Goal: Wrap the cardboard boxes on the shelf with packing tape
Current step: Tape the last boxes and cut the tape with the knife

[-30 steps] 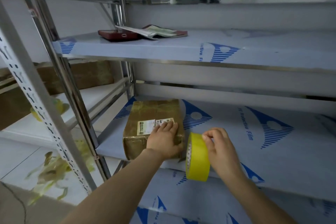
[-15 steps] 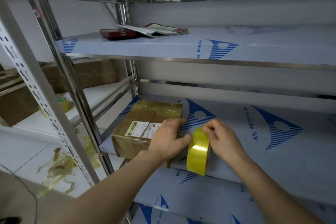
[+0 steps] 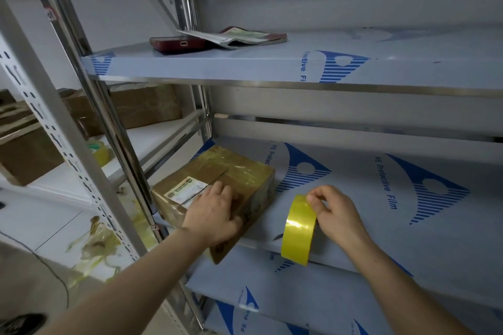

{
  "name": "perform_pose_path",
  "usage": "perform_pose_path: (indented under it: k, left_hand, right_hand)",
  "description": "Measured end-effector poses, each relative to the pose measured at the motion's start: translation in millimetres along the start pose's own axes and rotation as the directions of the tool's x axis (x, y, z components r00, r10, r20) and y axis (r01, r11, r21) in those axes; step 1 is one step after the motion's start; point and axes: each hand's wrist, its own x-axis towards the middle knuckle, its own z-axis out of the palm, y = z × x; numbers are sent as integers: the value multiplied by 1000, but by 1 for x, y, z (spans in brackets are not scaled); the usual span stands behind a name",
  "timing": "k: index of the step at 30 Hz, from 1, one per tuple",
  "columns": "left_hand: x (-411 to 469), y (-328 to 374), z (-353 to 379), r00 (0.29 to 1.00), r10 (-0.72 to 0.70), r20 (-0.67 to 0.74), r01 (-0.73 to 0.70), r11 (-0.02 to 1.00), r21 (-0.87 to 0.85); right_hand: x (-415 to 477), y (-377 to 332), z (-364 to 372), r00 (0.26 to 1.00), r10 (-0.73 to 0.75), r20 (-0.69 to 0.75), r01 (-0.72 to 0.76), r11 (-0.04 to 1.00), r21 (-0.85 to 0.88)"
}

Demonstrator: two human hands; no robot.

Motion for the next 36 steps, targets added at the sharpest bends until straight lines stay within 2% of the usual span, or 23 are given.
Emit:
perform_pose_path:
  k: [4,8,11,19,25,28,30,33,36]
  left_hand:
    - [32,2,-6,999,-5,35,6,999,-37]
    - [81,-3,3,966,180,183,-165,982,-96]
    - [107,-3,12,938,259,228,-245,965,-88]
    - [105,-5,23,945,310,100,-297,946,-126]
    - [98,-2,23,949,315,14,-314,948,-49]
    - [100,-8,13,948,318,1,-312,928,-204]
    - [105,-23,3,933,349,89,-312,907,-284]
    - [106,-43,2,873,372,316,-334,927,-171]
    - [100,-40,7,850,385,359,-332,921,-202]
  right_hand:
    - [8,-8,10,1000,8,-18,-7,1000,22]
    - [14,-12,16,996,28,-82,-24,998,50]
    - [17,-13,18,992,48,-119,-41,997,59]
    - [24,-14,28,975,134,-180,-121,989,83]
    - [24,-20,31,973,141,-183,-126,988,91]
    - [22,-24,29,975,143,-173,-122,984,127]
    - [20,-25,27,973,151,-175,-121,978,171]
    - [19,-25,28,972,155,-178,-122,975,188]
    - [18,-25,32,971,164,-173,-130,973,192]
